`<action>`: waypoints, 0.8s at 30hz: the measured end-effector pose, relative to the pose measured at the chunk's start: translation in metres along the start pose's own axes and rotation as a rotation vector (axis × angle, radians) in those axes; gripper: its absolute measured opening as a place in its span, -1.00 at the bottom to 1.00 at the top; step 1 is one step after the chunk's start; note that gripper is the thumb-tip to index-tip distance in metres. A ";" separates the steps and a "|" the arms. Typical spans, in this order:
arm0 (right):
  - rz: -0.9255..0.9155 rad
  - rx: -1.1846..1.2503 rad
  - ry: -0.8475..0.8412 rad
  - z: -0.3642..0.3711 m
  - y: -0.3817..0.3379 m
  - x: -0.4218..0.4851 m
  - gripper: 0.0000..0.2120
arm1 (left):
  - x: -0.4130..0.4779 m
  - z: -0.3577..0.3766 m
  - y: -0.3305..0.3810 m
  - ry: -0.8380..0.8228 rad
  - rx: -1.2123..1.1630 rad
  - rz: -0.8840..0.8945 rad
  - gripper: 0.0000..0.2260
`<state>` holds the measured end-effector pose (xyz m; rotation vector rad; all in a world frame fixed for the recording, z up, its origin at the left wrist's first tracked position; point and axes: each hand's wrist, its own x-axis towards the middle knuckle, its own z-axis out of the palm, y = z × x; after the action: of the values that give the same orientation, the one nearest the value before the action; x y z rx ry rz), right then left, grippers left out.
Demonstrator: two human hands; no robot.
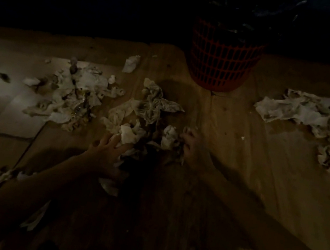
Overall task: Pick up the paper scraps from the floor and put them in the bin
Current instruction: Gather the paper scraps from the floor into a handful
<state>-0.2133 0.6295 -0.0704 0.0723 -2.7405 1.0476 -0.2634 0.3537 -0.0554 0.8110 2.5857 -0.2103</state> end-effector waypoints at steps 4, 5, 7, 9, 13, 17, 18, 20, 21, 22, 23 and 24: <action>0.190 -0.310 -0.294 0.025 0.004 0.025 -0.57 | -0.005 0.002 -0.007 0.238 0.121 0.204 -0.25; 0.197 -0.363 -0.317 0.030 0.004 0.019 -0.59 | -0.007 0.006 -0.011 0.281 0.033 0.239 -0.39; 0.126 -0.355 -0.203 0.039 0.001 0.004 -0.68 | -0.008 0.010 -0.014 0.306 -0.140 0.235 -0.52; -0.007 -0.282 -0.145 0.046 -0.004 -0.014 -0.68 | -0.008 0.008 -0.010 0.265 -0.293 0.159 -0.49; -0.091 -0.183 -0.153 0.050 0.003 -0.013 -0.61 | -0.003 -0.005 0.003 0.266 -0.468 0.083 -0.47; -0.086 -0.079 -0.090 0.021 0.003 0.016 -0.76 | 0.015 -0.043 0.016 0.348 -0.549 0.038 -0.56; -0.081 -0.056 -0.064 0.011 0.001 0.024 -0.75 | 0.020 -0.057 0.019 0.374 -0.548 0.031 -0.53; -0.085 -0.038 -0.018 -0.020 -0.006 0.047 -0.71 | 0.035 -0.093 0.024 0.436 -0.557 0.050 -0.46; -0.085 -0.054 -0.003 -0.039 -0.013 0.060 -0.68 | 0.045 -0.113 0.025 0.474 -0.538 0.078 -0.48; -0.099 -0.084 0.028 -0.059 -0.018 0.075 -0.67 | 0.055 -0.137 0.027 0.513 -0.495 0.099 -0.53; -0.130 -0.117 0.072 -0.079 -0.024 0.090 -0.67 | 0.064 -0.164 0.030 0.574 -0.441 0.133 -0.59; -0.178 -0.152 0.126 -0.100 -0.028 0.107 -0.69 | 0.073 -0.192 0.033 0.635 -0.403 0.164 -0.64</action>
<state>-0.2967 0.6780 0.0428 0.2153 -2.6327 0.7678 -0.3653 0.4683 0.0846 1.0473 2.9426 0.7039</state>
